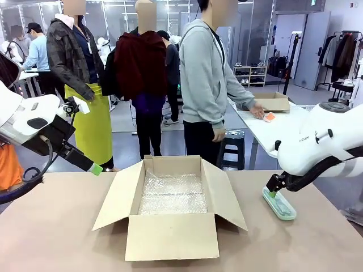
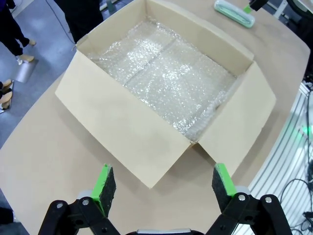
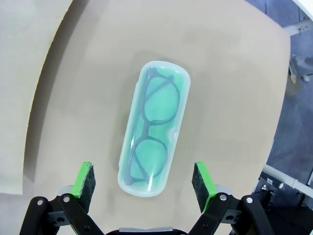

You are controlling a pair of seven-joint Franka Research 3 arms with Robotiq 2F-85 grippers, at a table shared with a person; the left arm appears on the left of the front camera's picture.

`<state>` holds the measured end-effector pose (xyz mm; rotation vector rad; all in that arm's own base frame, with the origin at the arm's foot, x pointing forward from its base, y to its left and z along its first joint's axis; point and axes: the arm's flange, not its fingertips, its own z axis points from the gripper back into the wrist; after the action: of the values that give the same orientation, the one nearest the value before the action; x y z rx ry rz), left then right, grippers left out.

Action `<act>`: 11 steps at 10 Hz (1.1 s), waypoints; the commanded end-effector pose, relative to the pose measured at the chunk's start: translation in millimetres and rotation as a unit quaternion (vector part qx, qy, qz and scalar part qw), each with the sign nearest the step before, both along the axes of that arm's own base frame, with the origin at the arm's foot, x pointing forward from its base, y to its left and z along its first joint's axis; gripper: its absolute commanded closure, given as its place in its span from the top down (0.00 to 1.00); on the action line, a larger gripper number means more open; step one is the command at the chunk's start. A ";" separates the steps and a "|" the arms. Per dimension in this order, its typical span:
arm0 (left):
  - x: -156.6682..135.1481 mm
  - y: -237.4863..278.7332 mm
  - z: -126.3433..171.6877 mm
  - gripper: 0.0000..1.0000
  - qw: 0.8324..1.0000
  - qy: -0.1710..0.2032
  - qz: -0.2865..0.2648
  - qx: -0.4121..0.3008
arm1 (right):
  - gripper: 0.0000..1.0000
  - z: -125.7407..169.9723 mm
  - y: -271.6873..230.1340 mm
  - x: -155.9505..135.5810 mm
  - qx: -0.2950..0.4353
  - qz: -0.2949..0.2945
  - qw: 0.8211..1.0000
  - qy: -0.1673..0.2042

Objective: Pack the glasses set securely to prepare it for shipping.
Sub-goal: Place the Glasses case inside the Package Box.

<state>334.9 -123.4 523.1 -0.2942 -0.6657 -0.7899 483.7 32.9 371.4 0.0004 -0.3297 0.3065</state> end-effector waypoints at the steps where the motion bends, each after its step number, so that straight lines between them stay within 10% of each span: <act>1: -0.1 1.7 0.9 1.00 1.000 0.000 -0.003 -0.003 | 1.00 -10.0 2.3 26.3 0.004 -0.019 0.999 0.034; 9: -0.1 1.7 0.9 1.00 1.000 0.000 -0.003 -0.003 | 1.00 -59.1 -3.0 63.8 0.021 -0.088 0.993 0.079; 11: -0.1 1.7 0.9 1.00 1.000 0.000 -0.003 -0.003 | 0.81 -60.6 -0.7 62.8 0.019 -0.088 0.993 0.078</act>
<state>335.2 -123.0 522.9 -0.2934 -0.6651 -0.7886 543.9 27.7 308.4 0.0254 -0.1760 0.1463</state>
